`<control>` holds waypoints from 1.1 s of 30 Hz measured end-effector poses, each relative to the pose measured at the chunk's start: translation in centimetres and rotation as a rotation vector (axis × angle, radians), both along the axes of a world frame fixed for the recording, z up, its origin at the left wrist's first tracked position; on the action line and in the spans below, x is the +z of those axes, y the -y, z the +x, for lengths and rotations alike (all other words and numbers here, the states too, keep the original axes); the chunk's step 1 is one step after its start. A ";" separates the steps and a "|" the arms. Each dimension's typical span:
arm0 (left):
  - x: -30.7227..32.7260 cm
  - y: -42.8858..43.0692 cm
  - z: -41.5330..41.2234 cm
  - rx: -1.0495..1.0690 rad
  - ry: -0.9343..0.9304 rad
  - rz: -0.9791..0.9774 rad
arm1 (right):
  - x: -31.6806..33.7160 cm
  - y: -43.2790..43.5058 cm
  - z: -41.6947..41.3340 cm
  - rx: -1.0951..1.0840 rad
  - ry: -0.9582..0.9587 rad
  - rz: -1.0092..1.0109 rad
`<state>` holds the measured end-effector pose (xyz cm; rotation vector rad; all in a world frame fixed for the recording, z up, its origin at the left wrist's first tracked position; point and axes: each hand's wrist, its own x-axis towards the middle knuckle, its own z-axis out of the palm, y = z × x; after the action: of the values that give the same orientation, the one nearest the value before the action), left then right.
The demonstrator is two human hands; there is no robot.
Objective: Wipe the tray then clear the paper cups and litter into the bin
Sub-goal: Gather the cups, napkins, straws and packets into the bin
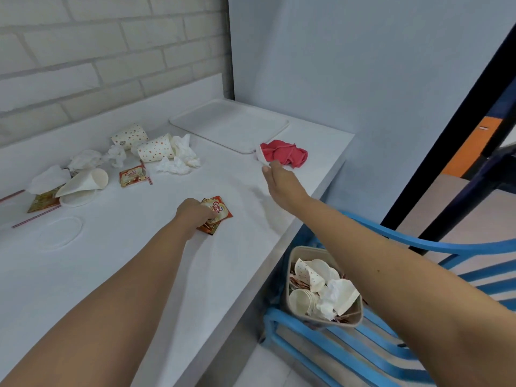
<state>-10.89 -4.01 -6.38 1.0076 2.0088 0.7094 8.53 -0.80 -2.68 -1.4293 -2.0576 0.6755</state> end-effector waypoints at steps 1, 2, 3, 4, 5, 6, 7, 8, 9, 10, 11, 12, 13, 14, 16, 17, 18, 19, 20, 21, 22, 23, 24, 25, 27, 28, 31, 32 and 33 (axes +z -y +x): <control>0.1 -0.2 1.0 -0.016 0.004 0.001 | 0.3 0.2 1.0 -0.010 -0.044 0.017; 0.1 -0.3 2.1 -0.033 0.003 0.004 | 0.4 0.3 2.0 -0.021 -0.081 0.025; 0.1 -0.4 3.3 -0.048 -0.001 0.012 | 0.5 0.4 2.8 -0.031 -0.107 0.034; 0.1 -0.5 4.4 -0.064 -0.009 0.026 | 0.5 0.4 3.6 -0.040 -0.124 0.047; 0.0 -0.5 5.7 -0.086 -0.024 0.046 | 0.3 0.5 4.6 -0.052 -0.129 0.062; 0.0 -0.4 7.0 -0.114 -0.049 0.073 | 0.0 0.6 5.5 -0.067 -0.126 0.073; 0.0 -0.2 8.4 -0.143 -0.081 0.109 | -0.4 0.5 6.6 -0.084 -0.112 0.076; 0.0 0.0 9.8 -0.174 -0.114 0.152 | -1.0 0.5 7.7 -0.106 -0.092 0.064; 0.1 0.3 11.2 -0.204 -0.142 0.198 | -1.6 0.4 8.9 -0.130 -0.073 0.049; 0.1 0.6 12.5 -0.233 -0.167 0.247 | -2.2 0.4 10.0 -0.158 -0.052 0.040; 0.1 0.9 13.8 -0.262 -0.192 0.296 | -2.8 0.5 11.2 -0.184 -0.030 0.042; 0.1 1.2 15.0 -0.294 -0.219 0.341 | -3.2 0.8 12.2 -0.205 -0.013 0.042; 0.0 1.5 16.1 -0.327 -0.243 0.373 | -3.6 1.1 13.2 -0.213 -0.011 0.036; -0.1 1.7 17.1 -0.359 -0.260 0.391 | -3.8 1.6 14.0 -0.211 -0.016 0.013; -0.6 2.0 18.8 -0.417 -0.274 0.394 | -4.4 2.2 15.5 -0.189 -0.016 -0.061; -1.0 2.1 19.5 -0.437 -0.270 0.385 | -4.9 2.4 16.2 -0.193 -0.007 -0.095; -1.5 2.1 20.0 -0.448 -0.262 0.372 | -5.4 2.7 16.9 -0.208 -0.004 -0.138; -2.1 2.2 20.4 -0.453 -0.258 0.357 | -6.1 2.9 17.4 -0.226 -0.014 -0.187; -2.8 2.2 20.7 -0.460 -0.272 0.339 | -7.0 3.1 18.0 -0.240 -0.027 -0.241; -3.6 2.3 20.8 -0.469 -0.299 0.319 | -8.0 3.4 18.5 -0.245 -0.031 -0.290; -4.3 2.4 20.8 -0.478 -0.324 0.298 | -8.9 3.9 18.9 -0.245 -0.013 -0.342; -5.0 2.5 20.8 -0.485 -0.334 0.278 | -9.8 4.3 19.2 -0.239 0.020 -0.395; -5.7 2.7 20.8 -0.489 -0.327 0.254 | -10.8 4.6 19.6 -0.228 0.047 -0.450; -6.4 2.8 20.9 -0.489 -0.312 0.230 | -11.7 4.9 19.9 -0.206 0.056 -0.505; -7.4 3.0 20.9 -0.476 -0.295 0.190 | -13.2 5.3 20.3 -0.132 0.043 -0.588; -7.8 3.1 21.0 -0.467 -0.299 0.174 | -14.0 5.3 20.5 -0.092 0.057 -0.626; -8.8 3.2 21.3 -0.454 -0.310 0.148 | -15.9 5.7 20.9 0.037 0.199 -0.750; -9.2 3.2 21.3 -0.453 -0.311 0.141 | -16.7 5.8 21.0 0.077 0.264 -0.771; -9.5 3.2 21.3 -0.453 -0.311 0.133 | -17.1 6.1 21.0 0.113 0.343 -0.761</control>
<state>10.46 -7.22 -15.93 1.6689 1.8973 0.4621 29.51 -6.87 -19.76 -1.9470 -2.2628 1.4589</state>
